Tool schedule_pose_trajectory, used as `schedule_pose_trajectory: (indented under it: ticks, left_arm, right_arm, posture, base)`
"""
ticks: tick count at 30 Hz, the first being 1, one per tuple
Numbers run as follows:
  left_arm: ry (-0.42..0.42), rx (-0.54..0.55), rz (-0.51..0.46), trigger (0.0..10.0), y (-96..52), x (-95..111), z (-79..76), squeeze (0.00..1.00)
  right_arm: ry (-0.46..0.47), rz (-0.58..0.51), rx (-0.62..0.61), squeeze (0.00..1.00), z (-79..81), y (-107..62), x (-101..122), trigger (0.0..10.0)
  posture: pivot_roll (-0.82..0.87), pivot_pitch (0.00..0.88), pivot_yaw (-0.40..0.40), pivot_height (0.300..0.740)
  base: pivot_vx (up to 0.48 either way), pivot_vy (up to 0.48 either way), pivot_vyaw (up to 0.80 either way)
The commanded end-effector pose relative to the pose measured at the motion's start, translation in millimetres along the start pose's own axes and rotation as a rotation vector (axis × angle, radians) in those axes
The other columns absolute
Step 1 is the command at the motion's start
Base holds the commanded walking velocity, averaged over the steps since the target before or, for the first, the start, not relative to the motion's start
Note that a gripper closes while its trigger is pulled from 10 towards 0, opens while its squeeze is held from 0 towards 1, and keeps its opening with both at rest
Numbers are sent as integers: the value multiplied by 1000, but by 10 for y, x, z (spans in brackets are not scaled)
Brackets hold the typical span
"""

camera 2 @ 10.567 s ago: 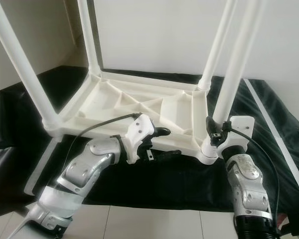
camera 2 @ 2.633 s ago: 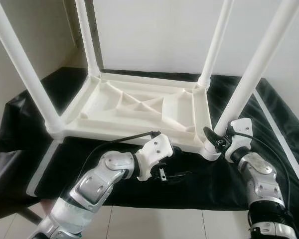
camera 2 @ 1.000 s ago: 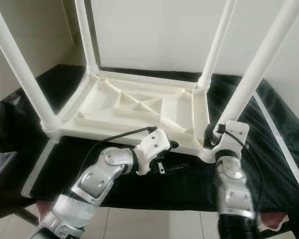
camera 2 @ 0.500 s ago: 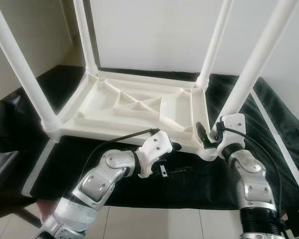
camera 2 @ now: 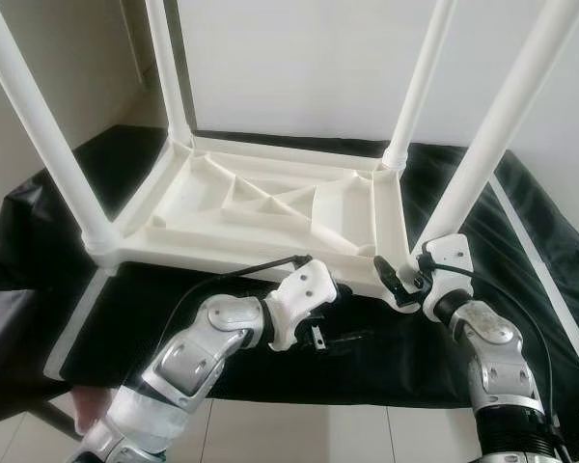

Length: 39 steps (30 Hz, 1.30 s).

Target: Building children table

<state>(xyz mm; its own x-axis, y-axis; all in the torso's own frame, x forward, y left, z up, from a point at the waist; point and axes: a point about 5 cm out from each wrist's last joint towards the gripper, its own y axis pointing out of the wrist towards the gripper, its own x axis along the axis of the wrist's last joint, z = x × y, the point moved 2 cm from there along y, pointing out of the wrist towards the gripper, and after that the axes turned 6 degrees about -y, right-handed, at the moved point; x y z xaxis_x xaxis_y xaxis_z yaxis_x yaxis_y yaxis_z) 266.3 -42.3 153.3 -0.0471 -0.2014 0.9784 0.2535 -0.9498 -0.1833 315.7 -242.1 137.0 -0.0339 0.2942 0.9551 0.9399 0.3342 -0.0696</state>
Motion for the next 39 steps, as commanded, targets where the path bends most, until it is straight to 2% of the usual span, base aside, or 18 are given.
schedule_pose_trajectory:
  ticks: [1,2,4,6,18,19,20,28,30,32,36,39]
  left_arm:
    - [5,51,14,10000,14,-49,19,0]
    - [6,52,14,10000,14,-47,18,0]
    - [6,52,14,10000,14,-47,18,0]
    - [9,57,14,10000,13,-43,20,0]
    - [15,59,12,10000,9,-36,15,0]
    - [15,58,12,10000,8,-35,15,0]
    - [17,56,12,10000,8,-32,14,0]
    - [20,50,11,10000,4,-22,11,0]
    - [22,47,9,10000,5,-12,5,0]
    - [24,45,9,10000,5,-8,3,0]
    - [25,43,8,10000,7,-2,1,0]
    - [24,47,5,10000,2,6,5,0]
  right_arm:
    - [-4,-8,18,0,-10,2,8,5098]
    - [-4,-13,26,0,-25,-1,15,4549]
    - [-4,-13,26,0,-25,-1,15,4549]
    - [-9,-9,18,0,-80,-5,-4,0]
    - [51,24,-20,0,-109,-33,-134,0]
    - [60,28,-27,0,-109,-33,-147,6980]
    - [79,32,-42,0,-113,-33,-162,10000]
    - [144,42,-72,0,-117,-20,-216,10000]
    - [210,71,-99,0,-155,-5,-261,10000]
    - [229,99,-114,0,-171,7,-295,10000]
    - [216,126,-116,0,-172,20,-324,10000]
    - [239,129,-114,0,-116,39,-341,10000]
  posture:
    - [-19,0,-27,740]
    - [-19,0,-27,740]
    - [-19,0,-27,740]
    - [-15,0,-31,740]
    - [-19,0,-24,740]
    - [-20,0,-22,740]
    - [-21,0,-18,740]
    - [-23,0,-15,740]
    - [-25,0,-8,740]
    - [-25,0,-8,740]
    - [-24,0,-10,740]
    - [-20,0,-18,740]
  base:
    - [0,0,0]
    - [0,0,0]
    - [0,0,0]
    - [0,0,0]
    - [0,0,0]
    - [0,0,0]
    - [0,0,0]
    - [0,0,0]
    - [0,0,0]
    - [0,0,0]
    - [0,0,0]
    - [0,0,0]
